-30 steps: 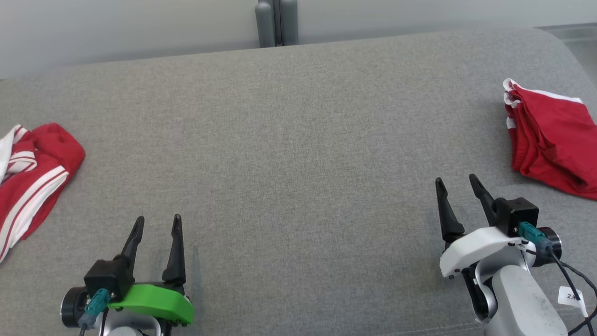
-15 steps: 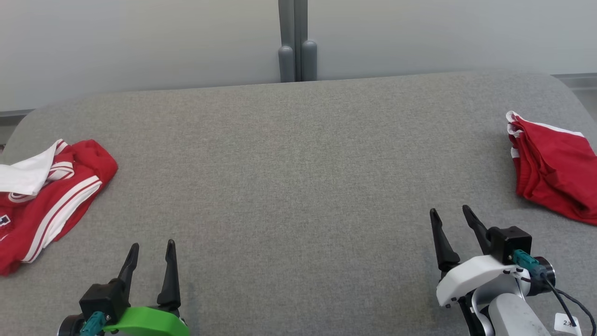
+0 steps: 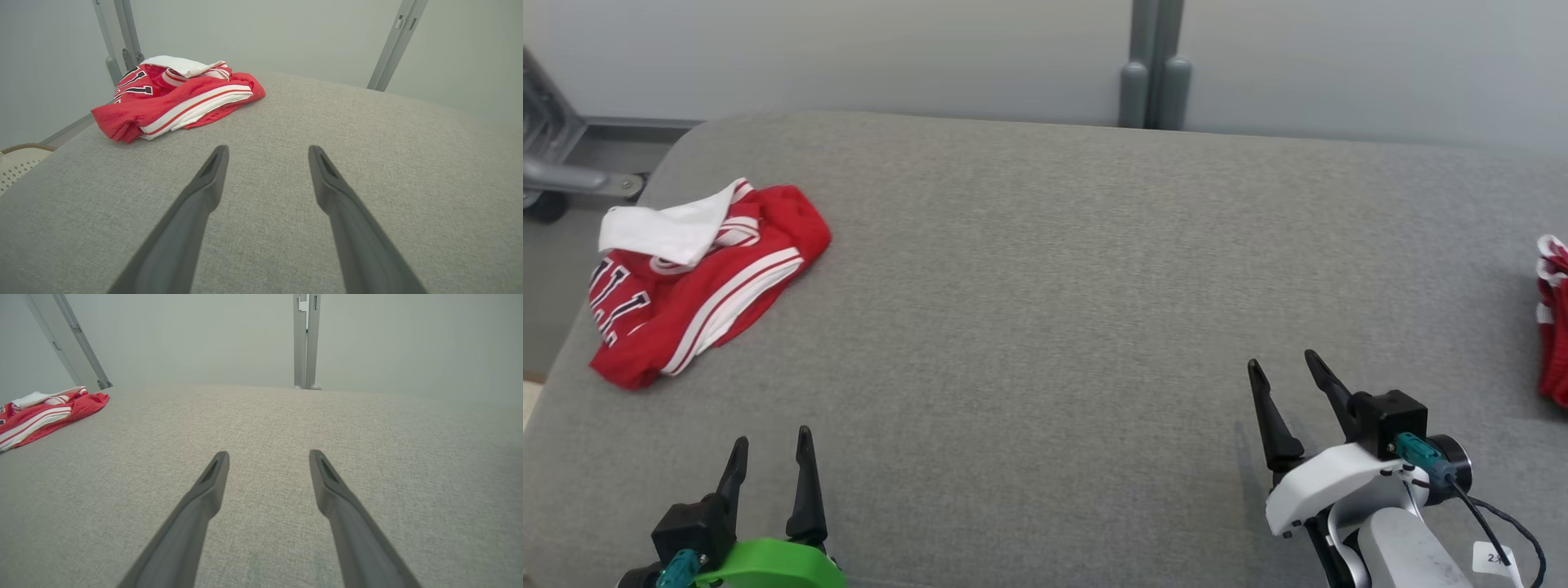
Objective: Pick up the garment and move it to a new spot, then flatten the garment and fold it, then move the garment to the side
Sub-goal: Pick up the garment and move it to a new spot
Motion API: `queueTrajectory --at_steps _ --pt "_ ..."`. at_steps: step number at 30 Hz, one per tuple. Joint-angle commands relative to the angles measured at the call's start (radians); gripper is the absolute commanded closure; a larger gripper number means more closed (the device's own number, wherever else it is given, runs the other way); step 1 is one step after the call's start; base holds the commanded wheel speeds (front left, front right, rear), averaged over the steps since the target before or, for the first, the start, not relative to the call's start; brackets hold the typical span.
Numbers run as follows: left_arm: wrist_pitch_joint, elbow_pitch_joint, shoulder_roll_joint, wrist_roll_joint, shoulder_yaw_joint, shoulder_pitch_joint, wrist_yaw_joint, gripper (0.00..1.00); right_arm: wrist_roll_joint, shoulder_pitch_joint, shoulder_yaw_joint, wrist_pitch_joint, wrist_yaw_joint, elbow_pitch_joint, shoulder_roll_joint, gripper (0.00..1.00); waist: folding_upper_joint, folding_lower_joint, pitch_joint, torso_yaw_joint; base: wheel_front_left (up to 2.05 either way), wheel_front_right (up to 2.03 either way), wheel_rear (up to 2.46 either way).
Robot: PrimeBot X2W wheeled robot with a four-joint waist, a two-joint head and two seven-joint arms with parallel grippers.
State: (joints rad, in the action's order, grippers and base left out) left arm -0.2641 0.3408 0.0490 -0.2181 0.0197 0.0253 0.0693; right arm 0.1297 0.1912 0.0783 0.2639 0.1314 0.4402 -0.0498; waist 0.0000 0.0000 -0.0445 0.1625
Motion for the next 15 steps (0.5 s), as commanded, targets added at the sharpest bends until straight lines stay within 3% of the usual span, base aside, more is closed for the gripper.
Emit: queueTrajectory --at_steps 1,9,15 --pt "0.000 0.006 0.003 -0.004 0.009 -0.012 -0.008 0.00 0.004 0.011 0.010 0.000 -0.002 -0.005 -0.002 0.00 0.0000 0.0000 -0.018 0.145 0.00 0.00 0.00" --pt "0.000 0.018 0.003 -0.010 0.049 -0.045 -0.018 0.00 0.008 0.030 0.088 0.000 -0.002 0.014 -0.003 0.00 0.0000 0.0000 -0.014 0.313 0.00 0.00 0.00" --pt "0.000 0.041 0.003 -0.003 0.049 -0.063 -0.017 0.00 0.016 0.036 0.135 0.000 -0.002 0.031 -0.004 0.00 0.0000 0.0000 -0.011 0.366 0.00 0.00 0.00"
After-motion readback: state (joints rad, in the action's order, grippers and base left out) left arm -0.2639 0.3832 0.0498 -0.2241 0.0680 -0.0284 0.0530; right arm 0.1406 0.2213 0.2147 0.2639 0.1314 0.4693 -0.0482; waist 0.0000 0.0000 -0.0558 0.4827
